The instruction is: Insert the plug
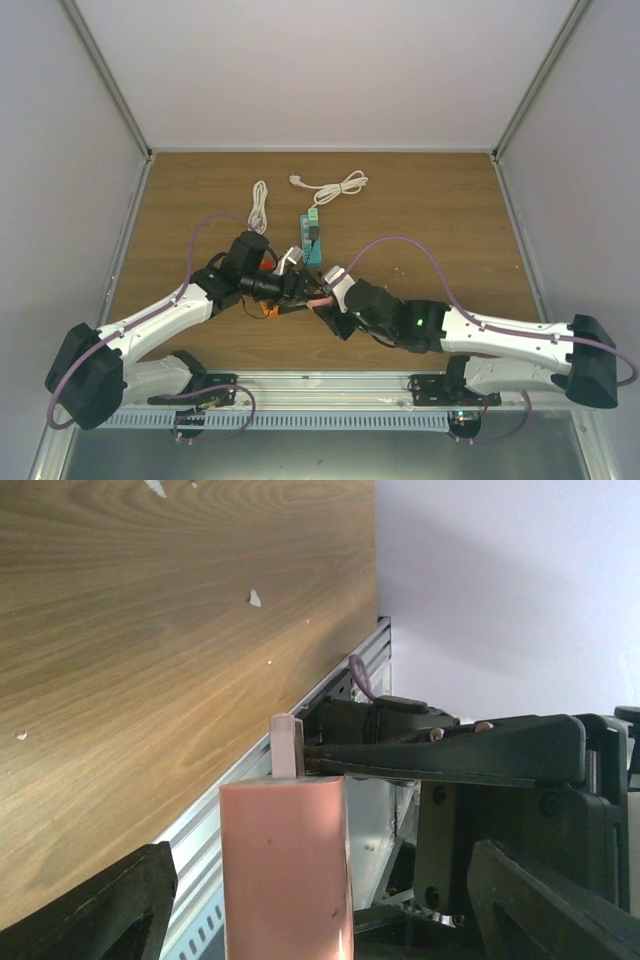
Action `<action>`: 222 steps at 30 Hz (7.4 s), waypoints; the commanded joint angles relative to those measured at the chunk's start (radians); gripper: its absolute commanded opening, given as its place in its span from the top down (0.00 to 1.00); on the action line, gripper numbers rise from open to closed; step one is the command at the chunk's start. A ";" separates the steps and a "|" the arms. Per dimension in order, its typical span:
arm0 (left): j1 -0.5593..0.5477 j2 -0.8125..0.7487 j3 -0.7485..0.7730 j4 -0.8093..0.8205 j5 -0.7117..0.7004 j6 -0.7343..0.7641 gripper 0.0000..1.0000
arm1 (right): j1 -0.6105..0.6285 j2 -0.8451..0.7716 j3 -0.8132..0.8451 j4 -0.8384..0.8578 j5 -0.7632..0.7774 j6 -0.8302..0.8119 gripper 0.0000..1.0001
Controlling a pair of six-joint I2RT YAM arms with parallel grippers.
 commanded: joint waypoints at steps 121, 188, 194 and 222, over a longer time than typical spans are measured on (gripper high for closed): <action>0.024 -0.118 0.133 -0.230 -0.121 -0.042 0.86 | 0.253 0.361 0.231 0.015 0.832 -0.259 1.00; 0.505 -0.392 -0.055 -0.211 -0.894 0.258 0.01 | -0.079 0.913 1.042 -0.465 -0.059 0.092 0.99; 0.505 -0.371 -0.056 -0.200 -0.879 0.262 0.01 | -0.110 0.887 1.000 -0.426 -0.105 0.135 1.00; 0.506 -0.330 -0.052 -0.189 -0.851 0.273 0.01 | -0.176 0.935 0.934 -0.356 -0.342 0.298 0.99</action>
